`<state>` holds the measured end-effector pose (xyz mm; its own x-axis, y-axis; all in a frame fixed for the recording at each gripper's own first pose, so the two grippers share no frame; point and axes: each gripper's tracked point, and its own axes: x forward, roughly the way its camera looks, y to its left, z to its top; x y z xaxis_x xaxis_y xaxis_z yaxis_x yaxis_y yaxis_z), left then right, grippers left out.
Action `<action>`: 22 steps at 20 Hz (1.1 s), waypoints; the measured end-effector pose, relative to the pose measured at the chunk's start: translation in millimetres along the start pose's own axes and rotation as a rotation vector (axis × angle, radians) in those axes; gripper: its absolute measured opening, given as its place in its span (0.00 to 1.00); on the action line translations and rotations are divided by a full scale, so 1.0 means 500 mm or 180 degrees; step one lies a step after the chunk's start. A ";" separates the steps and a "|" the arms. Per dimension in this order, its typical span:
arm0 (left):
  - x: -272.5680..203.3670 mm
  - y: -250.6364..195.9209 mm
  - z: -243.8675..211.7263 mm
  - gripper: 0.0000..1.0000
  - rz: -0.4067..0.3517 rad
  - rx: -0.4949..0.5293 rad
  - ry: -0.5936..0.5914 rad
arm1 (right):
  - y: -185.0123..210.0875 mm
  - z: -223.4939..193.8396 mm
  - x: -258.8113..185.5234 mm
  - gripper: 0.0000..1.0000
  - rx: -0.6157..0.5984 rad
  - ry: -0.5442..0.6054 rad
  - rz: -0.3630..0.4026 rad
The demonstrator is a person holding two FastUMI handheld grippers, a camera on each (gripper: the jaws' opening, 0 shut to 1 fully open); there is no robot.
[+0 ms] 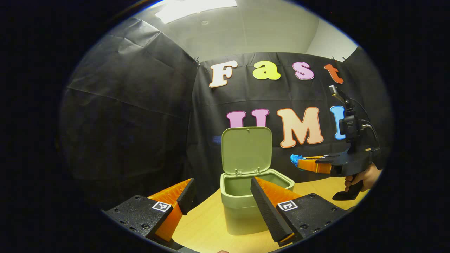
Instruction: Press the lid of the desktop garbage bin to open it, pick up the crumpled paper on the desktop and throw it into the bin, then pick up the pop can on the desktop and drop it into the bin, and finally close the garbage bin lid.
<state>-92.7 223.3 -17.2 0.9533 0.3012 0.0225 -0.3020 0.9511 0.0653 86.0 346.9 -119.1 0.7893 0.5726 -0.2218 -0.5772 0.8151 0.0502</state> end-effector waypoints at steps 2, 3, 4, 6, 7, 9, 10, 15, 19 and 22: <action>0.004 0.024 -0.010 0.93 0.0051 0.0010 0.0032 | 0.032 -0.020 0.020 0.02 -0.0010 0.0062 0.0064; 0.005 0.034 -0.013 0.93 0.0071 0.0018 0.0043 | 0.045 -0.027 0.029 0.02 -0.0024 0.0085 0.0086; 0.005 0.042 -0.018 0.93 0.0082 0.0025 0.0057 | 0.055 -0.036 0.038 0.02 -0.0030 0.0105 0.0103; 0.009 0.052 -0.024 0.92 0.0082 0.0033 0.0077 | 0.079 -0.055 0.058 0.02 -0.0006 0.0139 0.0166; 0.009 0.053 -0.027 0.92 0.0060 0.0035 0.0091 | 0.089 -0.055 0.052 0.05 0.0049 0.0121 0.0217; 0.013 0.049 -0.030 0.94 0.0007 0.0043 0.0099 | 0.093 -0.056 0.068 0.50 0.0154 0.0041 0.0235; 0.017 0.043 -0.030 0.93 -0.0024 0.0055 0.0098 | 0.080 -0.050 0.055 0.73 0.0159 -0.0012 0.0166; 0.036 -0.021 -0.024 0.94 -0.0200 0.0024 0.0046 | -0.007 -0.017 0.019 0.96 0.0119 -0.0183 -0.0102; 0.052 -0.108 -0.022 0.93 -0.0411 -0.0003 0.0022 | -0.104 0.007 -0.040 0.95 0.0144 -0.0270 -0.0347; 0.061 -0.181 -0.014 0.93 -0.0601 -0.0009 -0.0023 | -0.181 0.025 -0.098 0.96 0.0126 -0.0345 -0.0557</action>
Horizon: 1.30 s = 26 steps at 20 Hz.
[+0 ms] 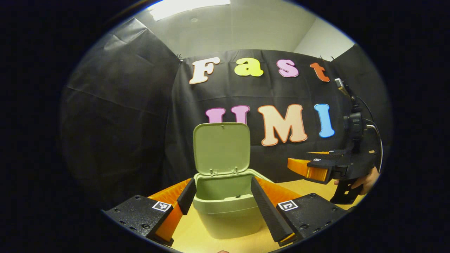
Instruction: Press the lid of the desktop garbage bin to open it, pick up the crumpled paper on the desktop and throw it into the bin, then pick up the pop can on the desktop and drop it into the bin, and finally close the garbage bin lid.
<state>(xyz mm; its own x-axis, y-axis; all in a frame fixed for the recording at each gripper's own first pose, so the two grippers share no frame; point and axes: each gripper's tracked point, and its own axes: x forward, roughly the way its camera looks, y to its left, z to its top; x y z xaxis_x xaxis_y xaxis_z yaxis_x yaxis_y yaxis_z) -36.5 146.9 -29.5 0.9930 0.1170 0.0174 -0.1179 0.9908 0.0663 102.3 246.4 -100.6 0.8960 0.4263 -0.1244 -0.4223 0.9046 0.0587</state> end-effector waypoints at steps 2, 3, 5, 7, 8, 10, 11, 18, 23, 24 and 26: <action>0.012 -0.045 0.004 0.94 -0.0116 -0.0012 -0.0023 | -0.053 0.015 -0.027 0.96 -0.0004 -0.0039 -0.0142; 0.016 -0.069 0.006 0.94 -0.0180 -0.0031 -0.0031 | -0.080 0.022 -0.040 0.96 -0.0006 -0.0051 -0.0215; 0.023 -0.112 0.007 0.94 -0.0310 -0.0061 -0.0033 | -0.129 0.037 -0.068 0.96 0.0010 -0.0086 -0.0346; 0.031 -0.150 0.011 0.93 -0.0411 -0.0047 -0.0056 | -0.177 0.049 -0.099 0.96 0.0020 -0.0110 -0.0469; 0.036 -0.168 0.008 0.93 -0.0464 -0.0041 -0.0054 | -0.199 0.052 -0.115 0.96 0.0005 -0.0117 -0.0533; 0.042 -0.214 0.000 0.94 -0.0604 -0.0061 -0.0035 | -0.245 0.058 -0.148 0.96 -0.0056 -0.0122 -0.0662; 0.045 -0.237 -0.005 0.94 -0.0675 -0.0070 -0.0018 | -0.268 0.061 -0.166 0.96 -0.0089 -0.0116 -0.0722; 0.035 -0.392 -0.086 0.94 -0.1156 -0.0070 0.0218 | -0.417 0.049 -0.290 0.96 -0.0175 -0.0008 -0.1180; 0.015 -0.474 -0.187 0.94 -0.1405 -0.0019 0.0498 | -0.495 0.020 -0.374 0.96 -0.0227 0.0157 -0.1440; 0.011 -0.486 -0.213 0.94 -0.1426 -0.0003 0.0571 | -0.505 0.014 -0.389 0.96 -0.0224 0.0190 -0.1474; -0.002 -0.507 -0.268 0.93 -0.1465 0.0011 0.0738 | -0.527 0.001 -0.419 0.96 -0.0222 0.0266 -0.1553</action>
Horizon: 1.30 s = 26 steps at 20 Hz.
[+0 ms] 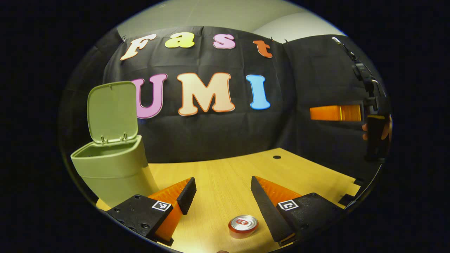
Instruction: Press the lid of the desktop garbage bin to open it, pick up the crumpled paper on the desktop and throw it into the bin, then pick up the pop can on the desktop and drop it into the bin, and finally close the garbage bin lid.
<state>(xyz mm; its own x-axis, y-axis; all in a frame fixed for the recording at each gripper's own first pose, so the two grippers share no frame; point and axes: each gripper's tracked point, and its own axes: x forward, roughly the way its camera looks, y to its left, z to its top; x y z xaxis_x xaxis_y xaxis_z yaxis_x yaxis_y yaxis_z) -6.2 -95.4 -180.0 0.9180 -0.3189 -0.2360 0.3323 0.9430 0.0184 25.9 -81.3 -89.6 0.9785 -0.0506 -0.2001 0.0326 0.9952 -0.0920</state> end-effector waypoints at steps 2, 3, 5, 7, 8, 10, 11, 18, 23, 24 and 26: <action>0.008 -0.016 -0.056 0.94 -0.0025 -0.0035 0.0167 | -0.031 -0.017 -0.017 0.96 -0.0005 0.0072 -0.0068; 0.014 -0.024 -0.083 0.94 -0.0037 -0.0054 0.0257 | -0.045 -0.024 -0.025 0.96 -0.0006 0.0105 -0.0107; 0.019 -0.035 -0.133 0.94 -0.0055 -0.0048 0.0440 | -0.075 -0.044 -0.039 0.97 -0.0022 0.0164 -0.0195; 0.023 -0.045 -0.174 0.95 -0.0078 -0.0017 0.0568 | -0.093 -0.067 -0.055 0.96 -0.0040 0.0246 -0.0243; 0.025 -0.046 -0.191 0.94 -0.0080 0.0003 0.0622 | -0.101 -0.079 -0.062 0.96 -0.0046 0.0290 -0.0260; 0.031 -0.047 -0.219 0.95 -0.0083 0.0009 0.0713 | -0.115 -0.093 -0.071 0.96 -0.0050 0.0340 -0.0298; 0.034 -0.047 -0.232 0.94 -0.0082 0.0004 0.0767 | -0.120 -0.098 -0.075 0.96 -0.0049 0.0356 -0.0309; 0.043 -0.048 -0.291 0.86 -0.0016 0.0133 0.1007 | -0.126 -0.111 -0.084 0.96 -0.0095 0.0404 -0.0311; 0.054 -0.042 -0.185 0.76 -0.0064 0.0168 0.0725 | -0.105 -0.108 -0.080 0.96 -0.0066 0.0364 -0.0255; 0.060 -0.038 -0.161 0.76 -0.0062 0.0164 0.0671 | -0.095 -0.108 -0.079 0.96 -0.0050 0.0361 -0.0235; 0.071 -0.032 -0.108 0.76 -0.0062 0.0139 0.0544 | -0.083 -0.106 -0.080 0.96 -0.0033 0.0328 -0.0201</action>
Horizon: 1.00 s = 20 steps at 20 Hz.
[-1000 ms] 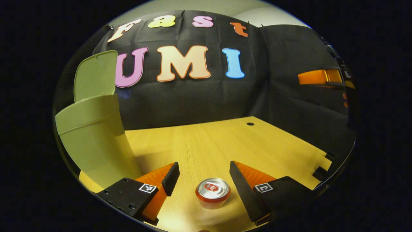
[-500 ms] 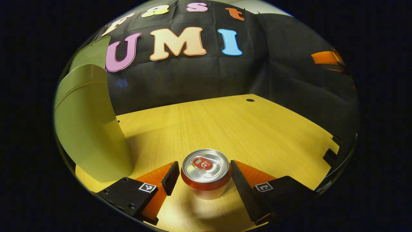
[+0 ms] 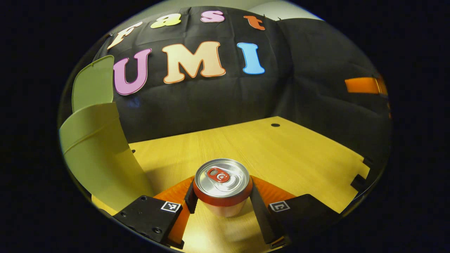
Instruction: Press the lid of the desktop garbage bin to open it, pick up the crumpled paper on the desktop and throw it into the bin, then pick up the pop can on the desktop and drop it into the bin, and finally close the garbage bin lid.
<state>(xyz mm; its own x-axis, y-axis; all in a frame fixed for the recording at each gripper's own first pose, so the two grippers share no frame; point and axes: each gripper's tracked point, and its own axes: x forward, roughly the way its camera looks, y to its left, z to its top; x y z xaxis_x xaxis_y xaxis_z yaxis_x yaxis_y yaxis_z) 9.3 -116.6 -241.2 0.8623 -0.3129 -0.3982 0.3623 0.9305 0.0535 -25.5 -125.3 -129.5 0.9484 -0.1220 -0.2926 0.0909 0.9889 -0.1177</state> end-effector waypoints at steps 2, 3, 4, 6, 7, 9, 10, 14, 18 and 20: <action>-0.001 0.014 0.055 0.76 0.0031 0.0025 -0.0143 | 0.015 0.000 -0.001 0.96 0.0007 -0.0010 0.0038; 0.000 0.018 0.077 0.76 0.0041 0.0036 -0.0196 | 0.022 -0.002 -0.002 0.96 0.0016 -0.0007 0.0060; 0.001 0.029 0.099 0.76 0.0061 0.0043 -0.0246 | 0.028 -0.004 -0.002 0.96 0.0028 -0.0005 0.0078; -0.001 0.042 0.140 0.76 0.0079 0.0036 -0.0350 | 0.036 -0.005 -0.005 0.96 0.0068 -0.0017 0.0101; -0.003 0.051 0.161 0.76 0.0102 0.0044 -0.0401 | 0.039 -0.004 -0.006 0.96 0.0092 -0.0022 0.0106; -0.006 0.075 0.200 0.76 0.0172 0.0083 -0.0508 | 0.046 -0.003 -0.006 0.96 0.0135 -0.0031 0.0120; -0.006 0.086 0.214 0.76 0.0204 0.0102 -0.0547 | 0.049 -0.007 -0.007 0.96 0.0155 -0.0021 0.0130; -0.010 0.149 0.265 0.76 0.0408 0.0104 -0.0651 | 0.055 -0.013 -0.001 0.96 0.0188 -0.0004 0.0142; -0.022 0.220 0.317 0.76 0.0628 0.0056 -0.0760 | 0.064 -0.013 0.007 0.96 0.0209 -0.0001 0.0156; -0.030 0.258 0.346 0.76 0.0742 0.0059 -0.0847 | 0.064 -0.011 0.012 0.96 0.0224 0.0001 0.0149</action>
<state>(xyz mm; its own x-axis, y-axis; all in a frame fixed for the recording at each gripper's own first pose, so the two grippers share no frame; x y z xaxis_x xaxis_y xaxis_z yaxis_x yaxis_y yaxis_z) 104.2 -25.0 -69.7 0.9837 -0.1334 -0.1209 0.1492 0.9799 0.1324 -18.6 -94.8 -140.5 0.9520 -0.0754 -0.2966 0.0674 0.9970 -0.0370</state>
